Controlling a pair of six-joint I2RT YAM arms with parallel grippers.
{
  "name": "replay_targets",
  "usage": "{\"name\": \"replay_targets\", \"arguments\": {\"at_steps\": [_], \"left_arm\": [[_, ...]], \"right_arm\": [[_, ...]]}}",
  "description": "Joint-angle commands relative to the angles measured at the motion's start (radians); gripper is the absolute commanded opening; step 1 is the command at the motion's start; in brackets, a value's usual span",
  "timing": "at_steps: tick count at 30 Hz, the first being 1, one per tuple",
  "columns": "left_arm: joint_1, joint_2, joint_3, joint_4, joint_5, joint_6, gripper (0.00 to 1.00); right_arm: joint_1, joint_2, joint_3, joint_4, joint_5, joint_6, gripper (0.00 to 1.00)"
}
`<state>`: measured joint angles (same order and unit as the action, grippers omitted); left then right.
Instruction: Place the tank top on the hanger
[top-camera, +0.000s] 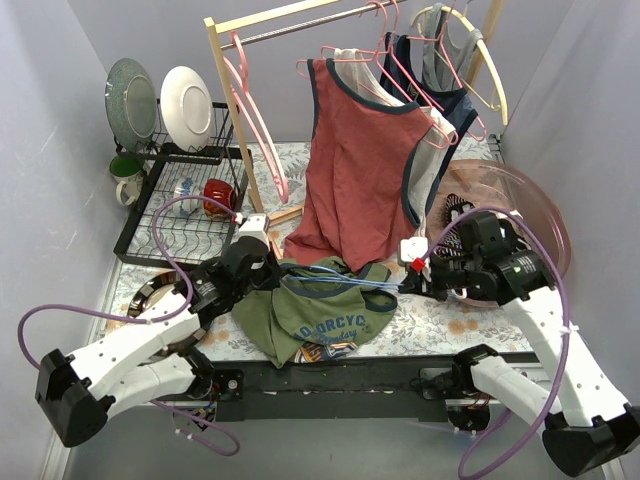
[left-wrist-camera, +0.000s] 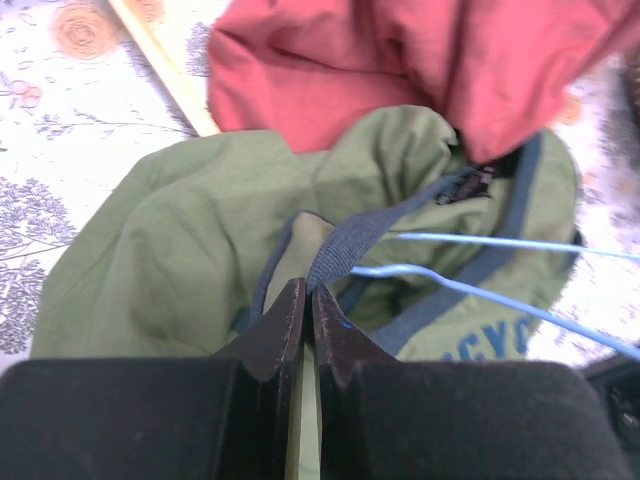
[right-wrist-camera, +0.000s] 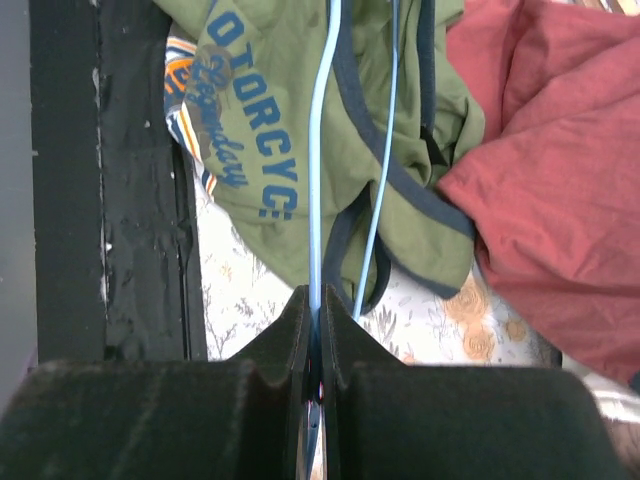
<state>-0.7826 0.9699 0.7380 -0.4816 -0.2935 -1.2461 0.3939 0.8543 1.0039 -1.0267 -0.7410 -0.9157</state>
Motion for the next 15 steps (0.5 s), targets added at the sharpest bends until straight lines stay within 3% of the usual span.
{"name": "replay_targets", "arguments": {"at_steps": [1, 13, 15], "left_arm": [[0.005, -0.078, 0.049, -0.040, 0.089, 0.010, 0.00], [0.003, -0.155, 0.158, -0.006, 0.280, -0.024, 0.00], [0.003, -0.158, 0.172, -0.021, 0.289, -0.023, 0.07]], "right_arm": [[-0.003, 0.060, -0.002, 0.122, -0.125, 0.027, 0.01], [-0.003, 0.242, -0.033, 0.368, -0.403, 0.233, 0.01], [-0.006, 0.252, -0.036, 0.398, -0.437, 0.245, 0.01]]}}
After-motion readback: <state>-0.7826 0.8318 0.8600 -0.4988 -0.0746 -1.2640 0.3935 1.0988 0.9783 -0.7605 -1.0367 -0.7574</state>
